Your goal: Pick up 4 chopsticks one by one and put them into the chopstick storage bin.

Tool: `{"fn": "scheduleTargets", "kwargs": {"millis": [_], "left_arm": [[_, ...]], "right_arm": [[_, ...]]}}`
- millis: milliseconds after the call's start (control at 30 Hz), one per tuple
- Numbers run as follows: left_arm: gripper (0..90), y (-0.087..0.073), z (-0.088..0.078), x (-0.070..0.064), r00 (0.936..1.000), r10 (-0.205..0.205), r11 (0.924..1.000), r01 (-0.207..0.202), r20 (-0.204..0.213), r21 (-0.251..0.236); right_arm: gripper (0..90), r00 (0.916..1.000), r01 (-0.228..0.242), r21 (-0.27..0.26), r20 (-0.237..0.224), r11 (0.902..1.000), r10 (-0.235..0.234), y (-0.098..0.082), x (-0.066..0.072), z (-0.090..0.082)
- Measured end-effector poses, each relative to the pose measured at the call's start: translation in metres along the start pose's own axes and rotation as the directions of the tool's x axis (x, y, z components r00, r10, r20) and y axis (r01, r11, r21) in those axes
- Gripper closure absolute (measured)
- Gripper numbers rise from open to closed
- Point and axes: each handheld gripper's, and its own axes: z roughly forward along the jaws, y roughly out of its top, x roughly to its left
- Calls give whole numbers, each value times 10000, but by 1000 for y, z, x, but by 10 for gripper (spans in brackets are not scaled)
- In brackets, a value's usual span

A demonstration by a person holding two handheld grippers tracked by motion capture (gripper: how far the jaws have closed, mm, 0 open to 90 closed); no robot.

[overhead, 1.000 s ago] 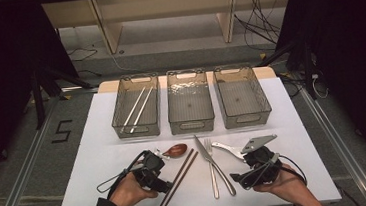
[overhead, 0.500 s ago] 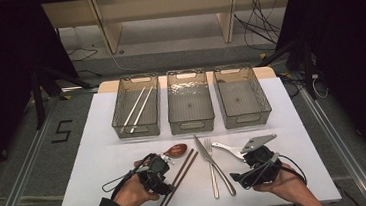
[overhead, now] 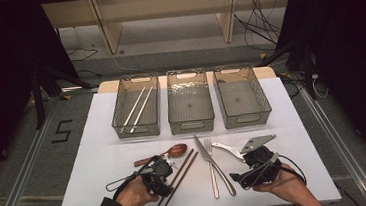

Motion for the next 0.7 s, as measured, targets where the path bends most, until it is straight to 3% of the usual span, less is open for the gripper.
{"fn": "scheduleTargets", "kwargs": {"millis": [233, 333, 400, 500, 700], "left_arm": [[774, -1, -2, 7, 10000, 27, 9998, -28, 63, 210], [796, -1, -3, 10, 9999, -70, 9993, 66, 106, 370], [812, -2, -3, 13, 9999, -137, 9989, 141, -84, 454], [838, -3, -3, 20, 9990, -418, 9979, 411, 127, 506], [844, -3, -4, 21, 9990, -413, 9977, 404, 160, 551]], "right_arm": [[259, 10000, -10, 11, 4, 10000, 10, 0, 0, 0], [260, 10000, 9, 7, 4, 10000, -9, 0, 0, 0], [260, 10000, 24, 1, 0, 10000, -24, 0, -1, -1], [261, 10000, 51, 7, -16, 10000, -51, 0, 0, 0], [261, 10000, 84, -3, -19, 10000, -84, 0, 0, 0]]}}
